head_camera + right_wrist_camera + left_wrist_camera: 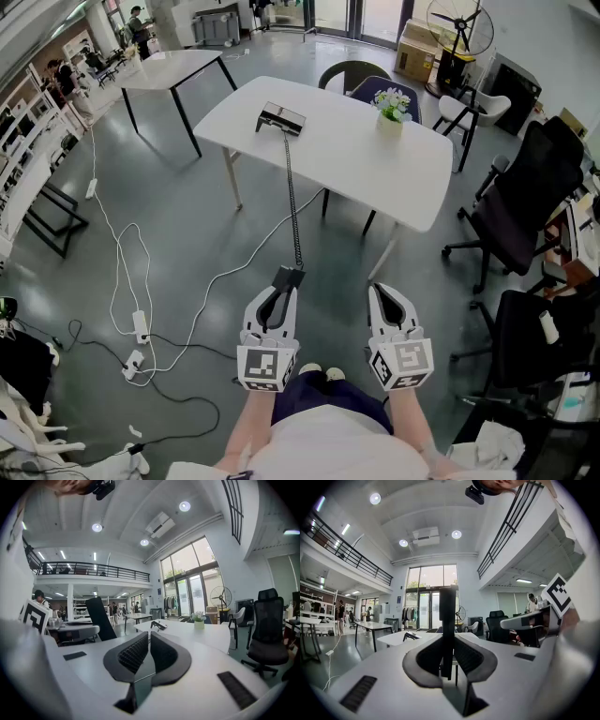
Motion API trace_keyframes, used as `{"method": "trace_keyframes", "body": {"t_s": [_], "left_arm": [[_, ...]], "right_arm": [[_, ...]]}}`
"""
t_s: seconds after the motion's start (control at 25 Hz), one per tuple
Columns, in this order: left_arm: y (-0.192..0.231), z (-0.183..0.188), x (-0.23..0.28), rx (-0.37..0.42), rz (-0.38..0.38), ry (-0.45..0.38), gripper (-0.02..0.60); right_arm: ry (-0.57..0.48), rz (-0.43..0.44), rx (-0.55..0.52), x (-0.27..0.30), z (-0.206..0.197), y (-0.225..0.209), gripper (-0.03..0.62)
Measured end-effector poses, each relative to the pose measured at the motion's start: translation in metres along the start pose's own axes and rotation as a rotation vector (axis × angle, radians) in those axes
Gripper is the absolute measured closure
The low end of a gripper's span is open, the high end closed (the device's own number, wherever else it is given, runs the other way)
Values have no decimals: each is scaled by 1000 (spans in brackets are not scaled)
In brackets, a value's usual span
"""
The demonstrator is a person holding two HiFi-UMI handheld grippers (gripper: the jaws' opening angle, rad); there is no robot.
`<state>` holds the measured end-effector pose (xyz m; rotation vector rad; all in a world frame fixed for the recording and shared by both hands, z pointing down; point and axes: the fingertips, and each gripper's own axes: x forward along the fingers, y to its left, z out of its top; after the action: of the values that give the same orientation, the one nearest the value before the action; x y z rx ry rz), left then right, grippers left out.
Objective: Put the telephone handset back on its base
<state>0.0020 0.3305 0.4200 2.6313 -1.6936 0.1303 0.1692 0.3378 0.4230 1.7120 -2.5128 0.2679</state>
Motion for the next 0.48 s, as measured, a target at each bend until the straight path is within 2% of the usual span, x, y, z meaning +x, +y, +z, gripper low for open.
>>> {"method": "trace_keyframes", "body": {"t_s": [0.16,0.48], "left_arm": [[0,-2,-2,-9,-3,8,508],[6,-2,-6,-9,-4,9,508]], "right_arm": [[-16,-14,30,-3,2,-3,551],[0,-35,21,-6,1,-1,551]]}}
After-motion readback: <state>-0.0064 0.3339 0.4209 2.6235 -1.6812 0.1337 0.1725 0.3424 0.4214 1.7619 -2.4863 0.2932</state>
